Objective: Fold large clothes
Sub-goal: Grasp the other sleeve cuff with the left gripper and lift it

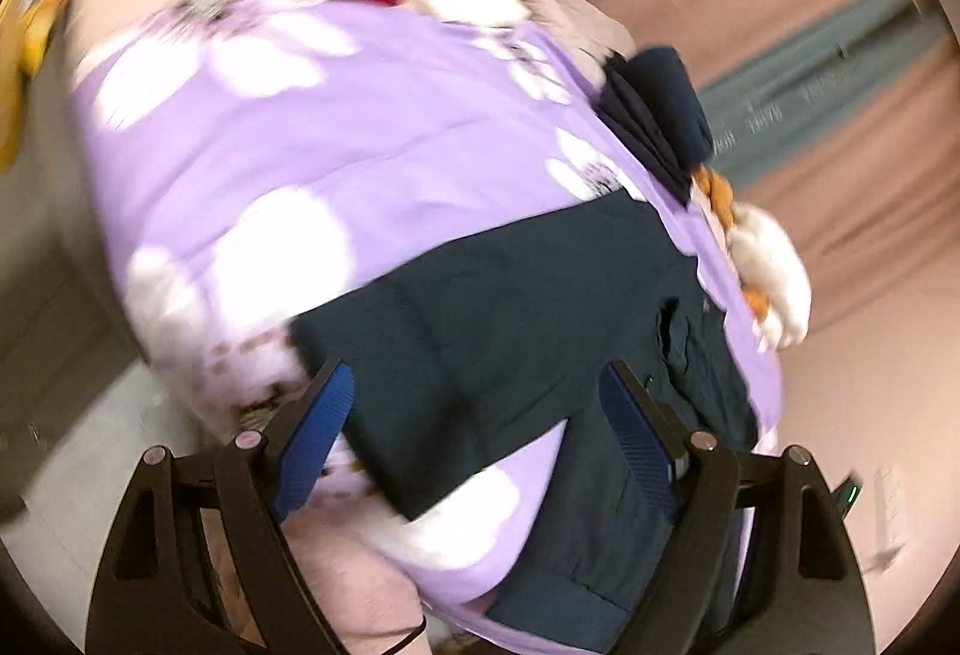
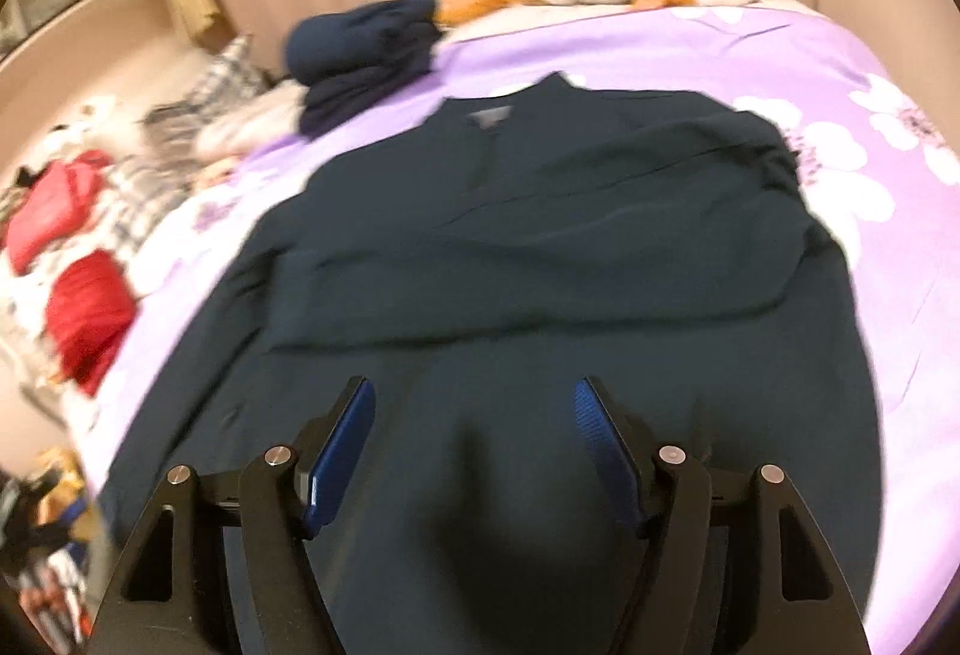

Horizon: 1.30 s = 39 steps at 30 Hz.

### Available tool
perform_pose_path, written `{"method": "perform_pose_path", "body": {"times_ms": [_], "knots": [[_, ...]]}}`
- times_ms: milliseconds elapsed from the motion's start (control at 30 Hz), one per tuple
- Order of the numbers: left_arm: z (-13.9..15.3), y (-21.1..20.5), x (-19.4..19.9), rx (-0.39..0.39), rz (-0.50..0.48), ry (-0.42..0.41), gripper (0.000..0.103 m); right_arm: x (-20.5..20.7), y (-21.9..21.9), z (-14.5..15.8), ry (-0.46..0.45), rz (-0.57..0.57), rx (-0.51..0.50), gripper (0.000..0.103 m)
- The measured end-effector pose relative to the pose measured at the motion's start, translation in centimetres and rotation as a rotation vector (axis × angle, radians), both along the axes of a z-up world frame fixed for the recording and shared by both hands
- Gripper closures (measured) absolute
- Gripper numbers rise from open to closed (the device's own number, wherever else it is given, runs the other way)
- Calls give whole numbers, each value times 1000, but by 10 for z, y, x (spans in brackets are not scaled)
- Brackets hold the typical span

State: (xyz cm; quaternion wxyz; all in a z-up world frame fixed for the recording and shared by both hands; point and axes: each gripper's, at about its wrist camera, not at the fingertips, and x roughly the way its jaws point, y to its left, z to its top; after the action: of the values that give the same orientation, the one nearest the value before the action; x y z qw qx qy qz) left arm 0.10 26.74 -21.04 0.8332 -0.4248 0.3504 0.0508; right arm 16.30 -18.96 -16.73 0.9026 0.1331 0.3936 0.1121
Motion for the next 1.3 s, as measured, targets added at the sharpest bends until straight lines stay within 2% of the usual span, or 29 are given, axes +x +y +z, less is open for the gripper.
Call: {"method": "perform_pose_path", "body": {"times_ms": [133, 233, 333, 533, 567, 600, 633, 667, 767, 800, 833, 867, 933, 1033, 1167, 1300], "knots": [[-25, 13, -7, -149, 21, -26, 19, -30, 14, -4, -20, 51, 47, 34], [-38, 15, 0, -190, 29, -25, 19, -45, 17, -4, -31, 66, 66, 34], [-46, 16, 4, -199, 39, -21, 19, -58, 26, 2, -44, 73, 59, 34], [-53, 30, 4, -264, 40, -107, 19, -59, 36, 7, -50, 79, 53, 34], [-52, 30, 5, -270, 33, -121, 22, -60, 39, 7, -49, 80, 54, 34], [-49, 28, 7, -263, 21, -133, 26, -59, 41, 6, -47, 81, 59, 34], [-47, 25, 10, -245, 6, -135, 36, -56, 45, 5, -42, 82, 66, 34], [-45, 23, 13, -233, -9, -136, 51, -56, 47, 4, -40, 84, 70, 34], [-41, 19, 20, -188, -29, -121, 81, -52, 57, 2, -34, 99, 72, 34], [-40, 19, 22, -186, -28, -119, 86, -50, 60, 1, -33, 105, 71, 34], [-40, 19, 25, -188, -30, -120, 96, -49, 63, 1, -32, 109, 69, 34], [-38, 20, 27, -188, -33, -119, 97, -48, 65, 0, -32, 113, 67, 34], [-27, 17, 36, -161, -38, -108, 97, -45, 67, 0, -29, 114, 63, 34], [-1, 11, 54, -141, -73, -142, 98, -41, 63, 0, -29, 103, 76, 34], [61, -16, 94, -84, -147, -215, 98, -39, 52, 1, -37, 79, 110, 34], [129, -68, 149, -4, -237, -272, 97, -38, 36, 2, -49, 59, 151, 34]]}}
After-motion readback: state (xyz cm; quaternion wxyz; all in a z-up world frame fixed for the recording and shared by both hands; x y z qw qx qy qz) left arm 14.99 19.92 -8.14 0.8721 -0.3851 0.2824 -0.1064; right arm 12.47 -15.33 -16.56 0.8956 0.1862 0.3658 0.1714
